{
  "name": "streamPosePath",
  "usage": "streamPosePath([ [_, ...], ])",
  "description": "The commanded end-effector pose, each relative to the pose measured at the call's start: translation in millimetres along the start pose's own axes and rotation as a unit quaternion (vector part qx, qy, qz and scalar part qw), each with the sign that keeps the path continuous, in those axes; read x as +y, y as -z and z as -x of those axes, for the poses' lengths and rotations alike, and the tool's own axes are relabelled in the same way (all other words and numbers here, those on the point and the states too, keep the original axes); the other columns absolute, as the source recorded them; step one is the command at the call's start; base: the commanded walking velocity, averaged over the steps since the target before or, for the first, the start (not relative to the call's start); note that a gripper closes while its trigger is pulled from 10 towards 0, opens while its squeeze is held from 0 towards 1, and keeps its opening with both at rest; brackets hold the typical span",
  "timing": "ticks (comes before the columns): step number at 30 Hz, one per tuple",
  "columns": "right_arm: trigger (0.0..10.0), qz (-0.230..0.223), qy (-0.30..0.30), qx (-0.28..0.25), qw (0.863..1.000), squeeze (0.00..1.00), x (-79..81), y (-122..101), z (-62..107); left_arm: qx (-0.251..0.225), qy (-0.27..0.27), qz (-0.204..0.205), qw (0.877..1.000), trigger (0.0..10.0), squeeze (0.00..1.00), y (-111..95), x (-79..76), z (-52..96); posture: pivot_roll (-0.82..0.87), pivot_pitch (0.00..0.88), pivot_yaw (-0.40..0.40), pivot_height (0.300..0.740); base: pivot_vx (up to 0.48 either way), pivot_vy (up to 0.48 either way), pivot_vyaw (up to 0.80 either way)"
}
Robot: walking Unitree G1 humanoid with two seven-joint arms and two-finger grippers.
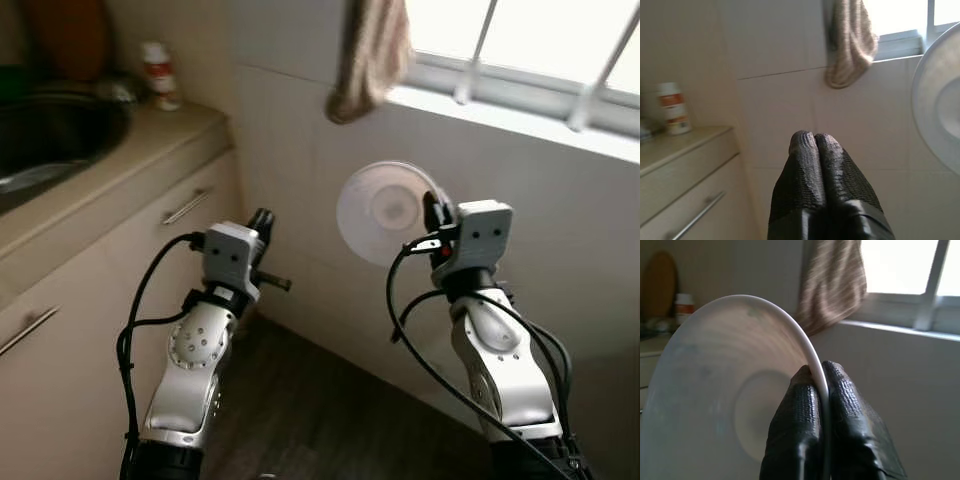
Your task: Kitchen organization
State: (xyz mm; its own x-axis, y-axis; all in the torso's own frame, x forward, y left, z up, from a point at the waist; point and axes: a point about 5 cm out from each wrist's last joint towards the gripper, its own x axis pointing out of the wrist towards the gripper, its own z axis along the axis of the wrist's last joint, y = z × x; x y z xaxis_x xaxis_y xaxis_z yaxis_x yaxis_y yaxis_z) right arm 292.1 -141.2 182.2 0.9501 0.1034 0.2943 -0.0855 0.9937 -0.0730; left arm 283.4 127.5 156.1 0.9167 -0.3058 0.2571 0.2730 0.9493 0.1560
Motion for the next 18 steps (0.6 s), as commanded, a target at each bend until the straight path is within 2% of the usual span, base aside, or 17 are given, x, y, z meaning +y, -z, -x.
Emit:
streamPosePath([
  [1, 0.0, 0.011, 0.01, -0.021, 1.0, 0.0, -4.9, -8.7, -2.4, -0.01, 0.008, -0.001, 1.0, 10.0, 0.0, -4.1, -3.8, -2.2, 0.14, 0.0, -0.051, 0.74, 0.0, 0.0, 0.8],
  [18, 0.0, 0.038, -0.001, -0.038, 0.999, 0.0, -0.8, -14.1, -6.6, -0.019, 0.006, -0.001, 1.0, 10.0, 0.0, -6.4, -1.6, -3.6, 0.14, 0.0, -0.05, 0.74, 0.0, 0.0, 0.8],
])
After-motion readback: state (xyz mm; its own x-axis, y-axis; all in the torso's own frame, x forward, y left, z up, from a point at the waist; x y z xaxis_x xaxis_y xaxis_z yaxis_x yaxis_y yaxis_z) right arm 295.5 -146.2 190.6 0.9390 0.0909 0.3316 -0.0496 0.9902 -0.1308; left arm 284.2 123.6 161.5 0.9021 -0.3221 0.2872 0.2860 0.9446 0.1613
